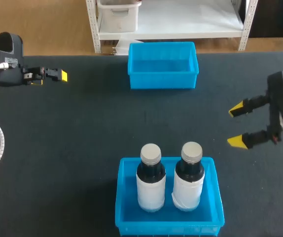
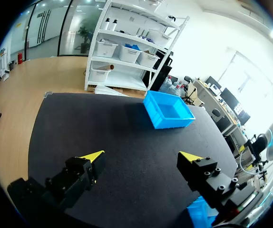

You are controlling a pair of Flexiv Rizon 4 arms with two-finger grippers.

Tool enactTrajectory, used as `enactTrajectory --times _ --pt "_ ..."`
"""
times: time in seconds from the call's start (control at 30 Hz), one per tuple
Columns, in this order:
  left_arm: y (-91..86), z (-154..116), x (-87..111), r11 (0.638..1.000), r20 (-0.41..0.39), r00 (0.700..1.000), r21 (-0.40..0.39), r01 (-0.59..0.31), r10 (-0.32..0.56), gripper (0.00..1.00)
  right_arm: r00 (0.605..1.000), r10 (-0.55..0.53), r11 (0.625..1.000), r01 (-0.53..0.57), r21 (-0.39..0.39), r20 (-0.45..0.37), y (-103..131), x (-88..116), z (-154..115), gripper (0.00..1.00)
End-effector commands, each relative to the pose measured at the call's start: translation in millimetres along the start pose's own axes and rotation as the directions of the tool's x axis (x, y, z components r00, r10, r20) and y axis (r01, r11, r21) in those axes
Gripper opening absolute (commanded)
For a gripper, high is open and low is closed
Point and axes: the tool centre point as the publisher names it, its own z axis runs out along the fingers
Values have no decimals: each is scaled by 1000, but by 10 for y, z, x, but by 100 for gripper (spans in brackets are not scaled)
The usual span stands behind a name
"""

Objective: Pick up the bottle, and place it in the far bin if it is heavy, or in the near bin if it is light.

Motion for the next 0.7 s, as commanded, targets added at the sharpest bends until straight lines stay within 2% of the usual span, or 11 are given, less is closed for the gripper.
enactTrajectory --times 0.03,0.17,0.37,0.4,0.43,0.7 --pt "0 0 0 1000 0 1000 0 0 0 100 1000 17 1000 -17 -11 -2 -321 -40 172 100" --pt "0 0 0 1000 0 1000 0 0 0 100 999 26 1000 -26 -3 -24 -541 -70 248 100" --pt "0 0 0 1000 0 1000 0 0 0 100 999 25 998 -27 -60 -47 -734 -144 342 100" --pt "0 0 0 1000 0 1000 0 0 0 100 997 27 998 -32 -63 -68 -751 -164 361 100" --pt "0 0 0 1000 0 1000 0 0 0 100 998 36 995 -41 -92 -54 -762 -187 372 100" --pt "0 0 0 1000 0 1000 0 0 0 100 998 36 995 -41 -92 -54 -762 -187 372 100"
